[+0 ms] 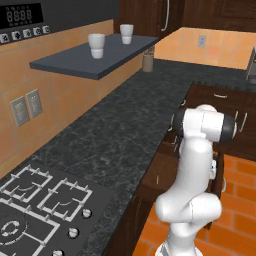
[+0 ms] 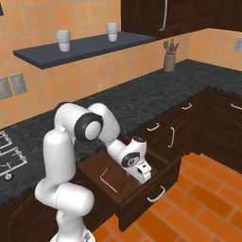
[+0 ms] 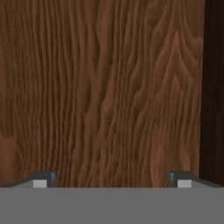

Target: Take a straw from the drawer in front and place it inside the glass cup on the dining counter.

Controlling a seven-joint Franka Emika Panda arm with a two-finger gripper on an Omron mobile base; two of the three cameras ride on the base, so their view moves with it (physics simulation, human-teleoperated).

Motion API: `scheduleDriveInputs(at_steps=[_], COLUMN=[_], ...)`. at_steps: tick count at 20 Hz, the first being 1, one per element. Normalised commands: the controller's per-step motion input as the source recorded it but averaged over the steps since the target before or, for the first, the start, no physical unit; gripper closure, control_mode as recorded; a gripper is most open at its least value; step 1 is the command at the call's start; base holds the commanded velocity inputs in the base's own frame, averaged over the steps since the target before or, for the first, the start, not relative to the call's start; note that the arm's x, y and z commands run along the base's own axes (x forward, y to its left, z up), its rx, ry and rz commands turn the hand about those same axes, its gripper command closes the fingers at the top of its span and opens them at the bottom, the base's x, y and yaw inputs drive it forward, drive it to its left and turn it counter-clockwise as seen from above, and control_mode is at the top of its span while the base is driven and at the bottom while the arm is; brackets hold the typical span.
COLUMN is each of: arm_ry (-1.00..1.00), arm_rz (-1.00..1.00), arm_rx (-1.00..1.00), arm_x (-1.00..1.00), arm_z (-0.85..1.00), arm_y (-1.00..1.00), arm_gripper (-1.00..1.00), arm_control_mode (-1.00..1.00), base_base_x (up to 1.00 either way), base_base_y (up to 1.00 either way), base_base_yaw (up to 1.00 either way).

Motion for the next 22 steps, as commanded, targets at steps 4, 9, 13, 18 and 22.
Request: scheduleDriveInputs(at_steps=[4,9,13,18,22], arm_ry=[0.0,0.0,0.0,0.08,0.02], arm_rz=[-0.11,-0.07,0.05,0.13,0.13], arm_rx=[-0.01,-0.03,-0.01,-0.08,-0.13], arm_x=[-1.0,-0.49,0.14,0.23,0.1], arm_z=[0.0,0.48,0.87,0.23,-0.11], arm_y=[-1.0,-0.48,0.8,0.99,0.66], arm_gripper=[-1.0,-1.0,-1.0,-1.0,-1.0], arm_control_mode=[-1.0,-1.0,-1.0,-1.0,-1.0], base_base_x=[0.0,0.0,0.0,0.0,0.0], base_base_y=[0.0,0.0,0.0,0.0,0.0], base_base_yaw=[0.0,0.0,0.0,0.0,0.0])
